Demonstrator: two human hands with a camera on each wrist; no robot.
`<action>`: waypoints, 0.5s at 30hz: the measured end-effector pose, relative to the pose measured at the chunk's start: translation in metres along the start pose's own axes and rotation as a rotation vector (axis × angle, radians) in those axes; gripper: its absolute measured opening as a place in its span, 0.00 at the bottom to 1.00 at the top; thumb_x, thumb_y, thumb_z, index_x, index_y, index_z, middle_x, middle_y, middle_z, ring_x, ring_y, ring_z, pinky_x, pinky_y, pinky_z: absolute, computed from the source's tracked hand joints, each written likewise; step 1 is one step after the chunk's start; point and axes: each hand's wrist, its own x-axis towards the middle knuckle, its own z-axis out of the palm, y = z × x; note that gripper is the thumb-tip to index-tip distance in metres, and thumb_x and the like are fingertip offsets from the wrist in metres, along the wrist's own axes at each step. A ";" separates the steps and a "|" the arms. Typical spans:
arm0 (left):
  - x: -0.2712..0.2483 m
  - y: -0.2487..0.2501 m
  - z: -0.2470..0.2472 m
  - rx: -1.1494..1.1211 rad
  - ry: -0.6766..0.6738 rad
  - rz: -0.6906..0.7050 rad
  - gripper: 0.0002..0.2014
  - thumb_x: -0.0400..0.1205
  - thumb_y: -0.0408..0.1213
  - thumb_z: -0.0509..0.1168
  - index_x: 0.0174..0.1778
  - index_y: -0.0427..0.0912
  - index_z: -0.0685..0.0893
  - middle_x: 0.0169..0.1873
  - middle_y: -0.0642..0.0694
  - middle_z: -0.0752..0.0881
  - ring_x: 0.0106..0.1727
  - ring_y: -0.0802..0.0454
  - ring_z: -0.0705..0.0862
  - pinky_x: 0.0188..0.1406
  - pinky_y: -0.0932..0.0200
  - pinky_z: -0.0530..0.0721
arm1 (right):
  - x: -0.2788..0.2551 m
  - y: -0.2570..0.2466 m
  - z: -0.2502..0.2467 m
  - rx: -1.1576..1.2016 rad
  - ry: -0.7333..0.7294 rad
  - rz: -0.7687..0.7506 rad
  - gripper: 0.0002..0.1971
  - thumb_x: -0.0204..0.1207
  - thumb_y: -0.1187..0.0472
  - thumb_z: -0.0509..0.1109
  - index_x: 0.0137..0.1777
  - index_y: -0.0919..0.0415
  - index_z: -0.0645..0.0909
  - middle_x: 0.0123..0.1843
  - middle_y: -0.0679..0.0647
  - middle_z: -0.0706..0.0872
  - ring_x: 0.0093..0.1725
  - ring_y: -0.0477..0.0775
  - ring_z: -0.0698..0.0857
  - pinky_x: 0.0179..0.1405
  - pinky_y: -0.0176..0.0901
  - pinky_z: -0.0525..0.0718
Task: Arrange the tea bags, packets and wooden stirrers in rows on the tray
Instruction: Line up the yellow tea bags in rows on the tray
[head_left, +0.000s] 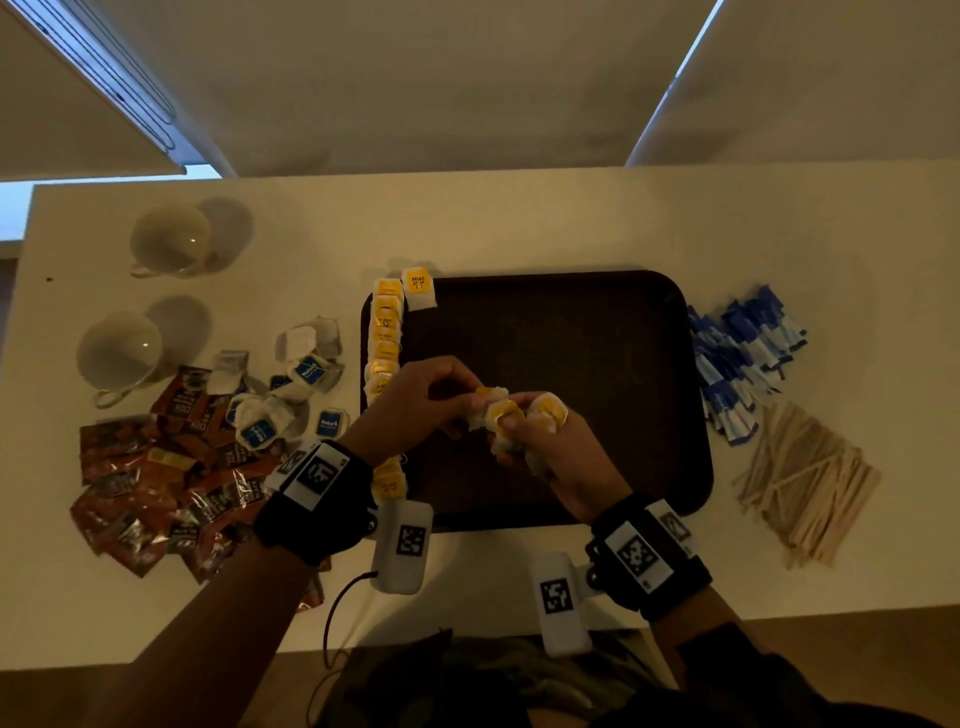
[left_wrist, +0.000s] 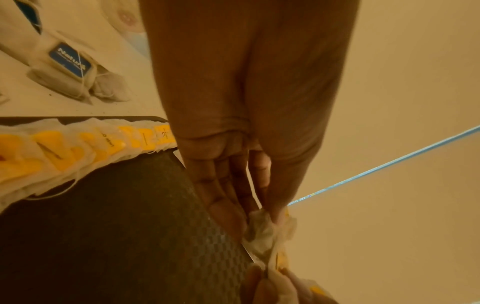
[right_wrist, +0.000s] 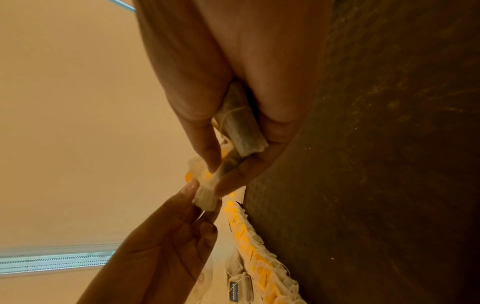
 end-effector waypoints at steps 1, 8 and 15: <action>-0.001 0.000 0.001 -0.005 0.033 0.002 0.04 0.79 0.33 0.68 0.47 0.41 0.82 0.44 0.49 0.84 0.41 0.57 0.87 0.35 0.63 0.87 | 0.000 0.000 -0.001 0.010 0.010 0.002 0.08 0.78 0.66 0.68 0.56 0.60 0.80 0.47 0.56 0.87 0.42 0.48 0.87 0.40 0.39 0.87; -0.009 0.003 0.009 -0.067 0.111 -0.017 0.03 0.79 0.32 0.67 0.44 0.44 0.79 0.43 0.46 0.84 0.40 0.55 0.87 0.36 0.58 0.89 | -0.003 -0.001 -0.002 0.042 -0.017 0.027 0.07 0.80 0.64 0.65 0.56 0.58 0.80 0.44 0.52 0.88 0.40 0.46 0.88 0.42 0.38 0.88; -0.013 0.010 0.010 -0.093 -0.010 -0.005 0.05 0.83 0.32 0.61 0.52 0.41 0.80 0.48 0.45 0.84 0.47 0.54 0.87 0.42 0.59 0.89 | -0.005 -0.003 0.000 0.142 -0.014 0.069 0.07 0.82 0.65 0.61 0.53 0.59 0.80 0.48 0.56 0.87 0.45 0.50 0.87 0.40 0.38 0.86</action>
